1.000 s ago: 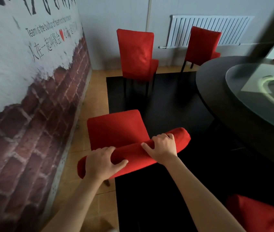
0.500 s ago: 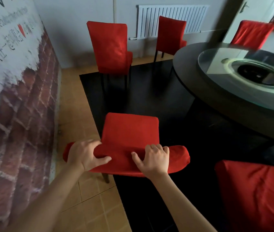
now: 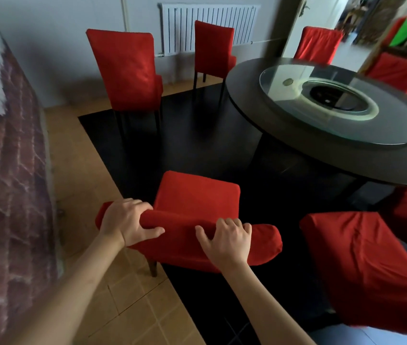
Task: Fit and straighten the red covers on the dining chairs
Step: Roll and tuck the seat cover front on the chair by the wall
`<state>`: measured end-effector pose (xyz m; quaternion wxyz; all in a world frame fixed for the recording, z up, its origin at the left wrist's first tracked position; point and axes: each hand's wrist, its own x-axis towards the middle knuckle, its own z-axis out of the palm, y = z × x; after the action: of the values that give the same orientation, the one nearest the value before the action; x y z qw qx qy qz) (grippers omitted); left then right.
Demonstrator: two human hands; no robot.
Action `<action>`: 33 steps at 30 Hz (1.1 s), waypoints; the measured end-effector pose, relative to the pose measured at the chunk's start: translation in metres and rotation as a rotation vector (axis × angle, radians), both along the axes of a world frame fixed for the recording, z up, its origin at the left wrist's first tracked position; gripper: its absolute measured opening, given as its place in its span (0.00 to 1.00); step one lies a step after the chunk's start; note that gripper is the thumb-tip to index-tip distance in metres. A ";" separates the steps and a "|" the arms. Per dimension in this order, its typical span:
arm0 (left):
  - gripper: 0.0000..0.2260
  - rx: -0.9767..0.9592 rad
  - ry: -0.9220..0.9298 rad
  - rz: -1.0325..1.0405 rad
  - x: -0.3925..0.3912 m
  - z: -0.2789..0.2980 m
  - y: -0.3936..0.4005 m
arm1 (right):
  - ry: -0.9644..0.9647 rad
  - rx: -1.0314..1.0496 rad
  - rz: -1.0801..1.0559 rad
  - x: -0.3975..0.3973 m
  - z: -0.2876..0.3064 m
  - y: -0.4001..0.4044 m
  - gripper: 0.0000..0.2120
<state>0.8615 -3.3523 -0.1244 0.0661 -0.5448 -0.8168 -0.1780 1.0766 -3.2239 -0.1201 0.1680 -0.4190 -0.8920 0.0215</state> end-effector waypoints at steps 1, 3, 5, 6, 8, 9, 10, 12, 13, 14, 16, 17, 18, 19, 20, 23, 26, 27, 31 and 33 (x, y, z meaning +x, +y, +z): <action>0.35 -0.002 0.007 -0.006 -0.005 0.001 0.004 | 0.005 0.002 -0.016 -0.004 0.001 0.001 0.28; 0.35 0.009 0.032 -0.022 -0.014 0.000 0.010 | 0.035 0.031 -0.028 -0.010 -0.002 0.005 0.27; 0.33 0.015 0.055 -0.027 -0.017 -0.002 0.012 | 0.069 0.072 -0.014 -0.011 -0.008 0.009 0.27; 0.32 0.014 0.062 -0.022 -0.017 -0.002 0.013 | 0.083 0.091 0.000 -0.011 -0.010 0.012 0.26; 0.32 0.015 0.067 -0.018 -0.017 -0.002 0.015 | 0.110 0.100 0.029 -0.012 -0.013 0.016 0.26; 0.32 0.018 0.071 -0.015 -0.019 -0.002 0.017 | 0.119 0.108 0.035 -0.015 -0.014 0.019 0.26; 0.32 0.023 0.072 -0.008 -0.021 -0.001 0.021 | 0.125 0.118 0.036 -0.018 -0.013 0.023 0.26; 0.33 0.027 0.060 0.009 -0.026 0.000 0.034 | 0.134 0.122 0.039 -0.025 -0.012 0.036 0.27; 0.34 0.029 0.055 0.014 -0.029 -0.001 0.041 | 0.139 0.120 0.037 -0.028 -0.012 0.044 0.27; 0.36 0.036 0.055 0.014 -0.032 -0.002 0.051 | 0.139 0.117 0.036 -0.031 -0.012 0.054 0.27; 0.39 0.056 0.064 0.013 -0.035 -0.003 0.064 | 0.136 0.108 0.040 -0.036 -0.011 0.069 0.27; 0.39 0.061 0.066 0.015 -0.037 -0.003 0.073 | 0.135 0.097 0.040 -0.039 -0.011 0.080 0.27; 0.39 0.072 0.071 0.015 -0.039 -0.003 0.083 | 0.136 0.099 0.038 -0.041 -0.011 0.090 0.27; 0.38 0.079 0.077 0.015 -0.041 -0.003 0.093 | 0.139 0.107 0.034 -0.044 -0.011 0.099 0.27; 0.36 0.083 0.079 0.018 -0.042 -0.003 0.102 | 0.142 0.119 0.028 -0.046 -0.011 0.108 0.27; 0.31 0.094 0.068 0.017 -0.049 -0.001 0.122 | 0.135 0.114 0.025 -0.054 -0.009 0.128 0.27; 0.33 0.114 0.075 0.000 -0.058 -0.003 0.130 | 0.125 0.128 0.004 -0.061 -0.010 0.132 0.27; 0.34 0.114 0.076 -0.008 -0.060 -0.004 0.130 | 0.121 0.127 -0.005 -0.061 -0.010 0.131 0.27; 0.32 0.087 0.067 -0.052 -0.067 -0.003 0.131 | 0.081 0.112 -0.053 -0.064 -0.007 0.123 0.28; 0.30 0.065 0.062 -0.079 -0.070 -0.003 0.129 | 0.087 0.101 -0.091 -0.066 -0.006 0.118 0.28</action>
<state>0.7920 -3.2229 -0.1275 0.1020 -0.5794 -0.7860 -0.1901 1.0105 -3.1059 -0.1261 0.2284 -0.4488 -0.8639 -0.0130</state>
